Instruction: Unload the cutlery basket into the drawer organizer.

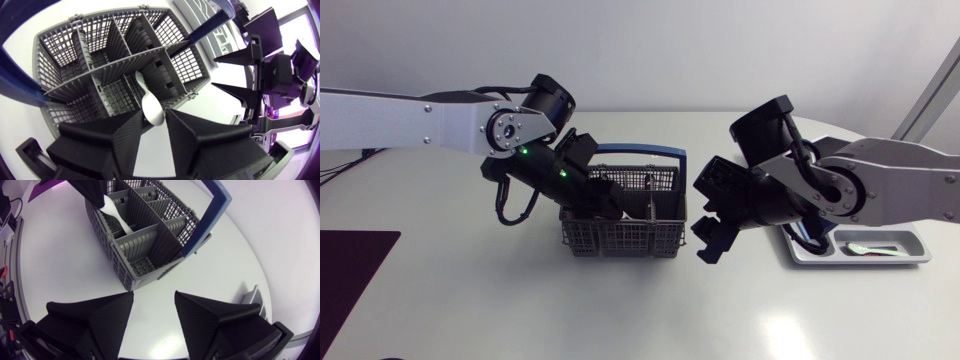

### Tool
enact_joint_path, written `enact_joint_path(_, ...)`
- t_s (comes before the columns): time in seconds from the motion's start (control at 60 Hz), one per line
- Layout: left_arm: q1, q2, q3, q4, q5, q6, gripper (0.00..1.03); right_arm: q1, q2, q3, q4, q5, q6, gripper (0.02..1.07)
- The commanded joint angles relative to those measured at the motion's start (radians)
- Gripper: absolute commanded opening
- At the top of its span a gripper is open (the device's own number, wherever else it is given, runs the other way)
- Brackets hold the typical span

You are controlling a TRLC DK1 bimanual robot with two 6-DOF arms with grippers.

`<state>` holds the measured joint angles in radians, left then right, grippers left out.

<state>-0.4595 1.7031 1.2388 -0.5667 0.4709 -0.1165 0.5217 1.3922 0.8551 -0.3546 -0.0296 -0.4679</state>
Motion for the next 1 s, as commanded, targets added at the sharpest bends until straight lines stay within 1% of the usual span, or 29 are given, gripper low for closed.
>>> enact_joint_path(0.0,-0.005,0.035,0.025,0.008,0.011,-0.034,0.24,0.001,-0.007,-0.028,0.009,-0.004,-0.006,0.63)
enact_joint_path(0.117,-0.007,0.036,0.024,0.018,0.011,-0.034,0.20,0.001,-0.009,-0.034,0.013,-0.007,-0.012,0.63)
enact_joint_path(0.383,-0.007,0.033,0.021,0.027,0.011,-0.025,0.20,0.000,-0.010,-0.054,0.028,-0.013,-0.014,0.63)
enact_joint_path(0.6,-0.010,0.020,0.010,0.030,0.011,-0.009,0.16,-0.002,-0.010,-0.062,0.036,-0.013,-0.020,0.63)
enact_joint_path(0.733,-0.010,0.023,0.021,0.031,0.011,-0.011,0.11,-0.002,-0.010,-0.064,0.036,-0.013,-0.020,0.63)
enact_joint_path(0.867,-0.004,0.015,0.025,0.031,0.017,-0.003,0.10,-0.002,-0.016,-0.071,0.036,-0.013,-0.020,0.63)
enact_joint_path(0.983,0.005,-0.042,0.025,0.016,0.035,0.001,0.10,-0.002,-0.021,-0.073,0.036,-0.013,-0.025,0.63)
